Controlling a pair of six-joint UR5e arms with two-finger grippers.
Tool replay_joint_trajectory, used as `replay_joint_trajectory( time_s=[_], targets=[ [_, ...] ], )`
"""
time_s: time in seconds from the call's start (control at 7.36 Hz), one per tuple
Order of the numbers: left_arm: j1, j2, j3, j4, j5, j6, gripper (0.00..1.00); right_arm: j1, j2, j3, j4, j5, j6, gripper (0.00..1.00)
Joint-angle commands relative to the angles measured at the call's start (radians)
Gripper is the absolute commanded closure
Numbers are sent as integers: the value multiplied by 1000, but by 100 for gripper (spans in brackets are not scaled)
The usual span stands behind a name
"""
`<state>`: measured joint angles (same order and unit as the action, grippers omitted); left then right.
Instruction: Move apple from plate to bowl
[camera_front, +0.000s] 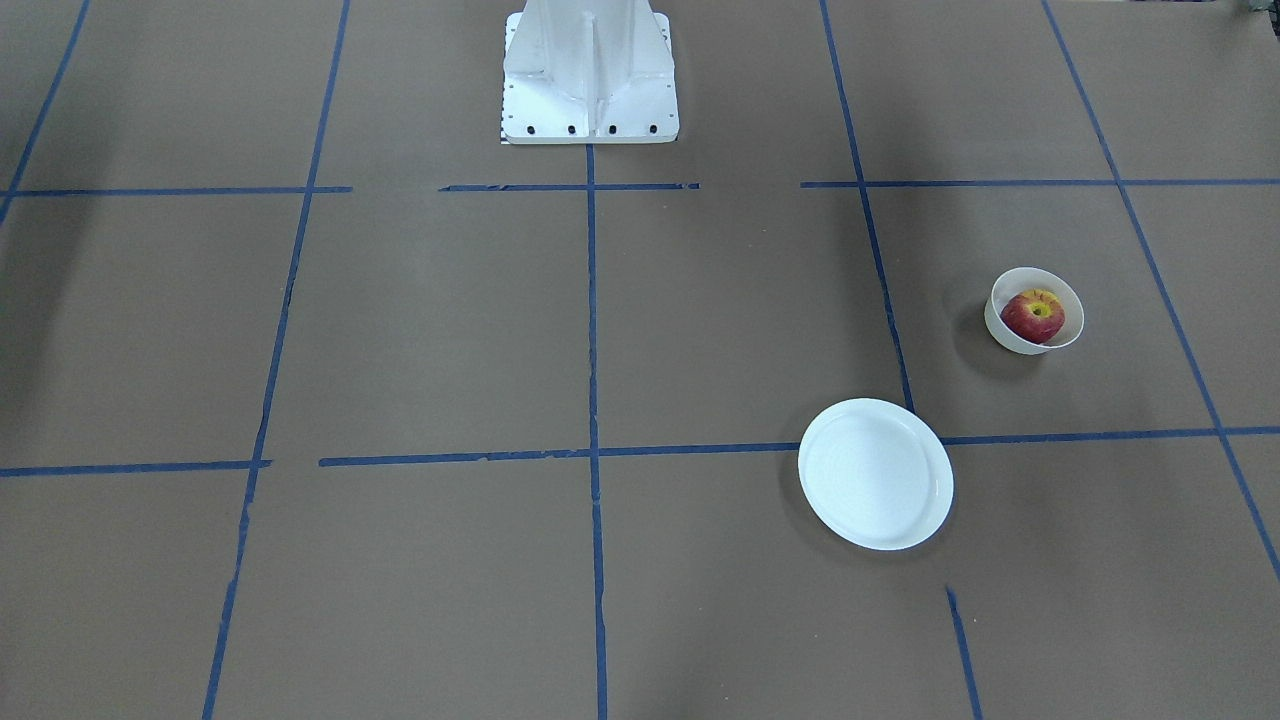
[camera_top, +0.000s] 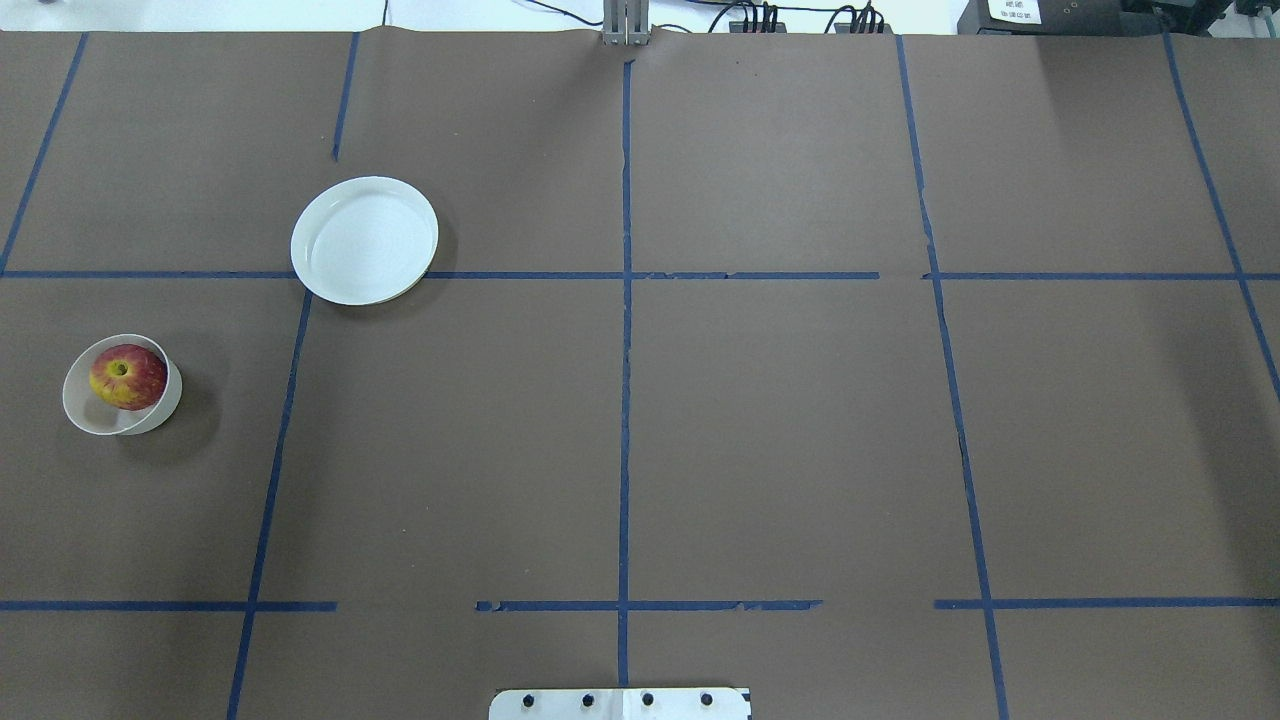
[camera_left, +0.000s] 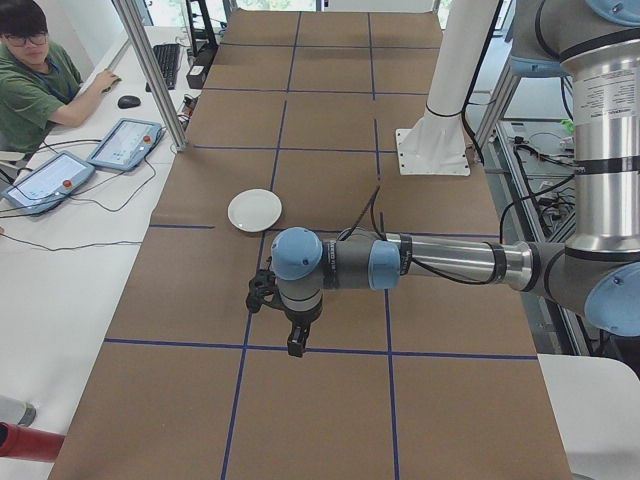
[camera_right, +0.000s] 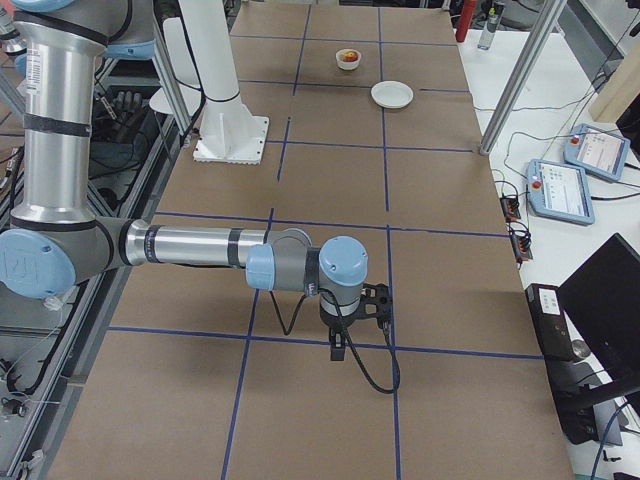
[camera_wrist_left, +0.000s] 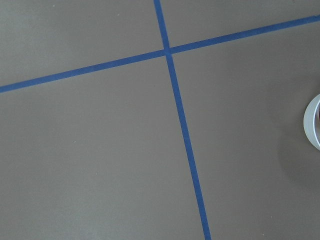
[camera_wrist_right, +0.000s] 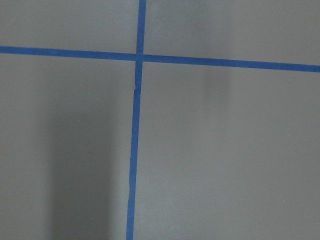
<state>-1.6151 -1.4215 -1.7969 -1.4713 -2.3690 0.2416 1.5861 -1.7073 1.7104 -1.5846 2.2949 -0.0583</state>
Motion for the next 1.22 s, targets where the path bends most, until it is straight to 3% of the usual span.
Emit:
replay_joint_trajectory(
  time_s=[0.0, 1.09],
  targets=[
    [-14, 7, -4, -6, -15, 1, 0, 0, 0, 0, 0, 0, 0, 0],
    [-16, -2, -2, -6, -15, 1, 0, 0, 0, 0, 0, 0, 0, 0]
  ],
)
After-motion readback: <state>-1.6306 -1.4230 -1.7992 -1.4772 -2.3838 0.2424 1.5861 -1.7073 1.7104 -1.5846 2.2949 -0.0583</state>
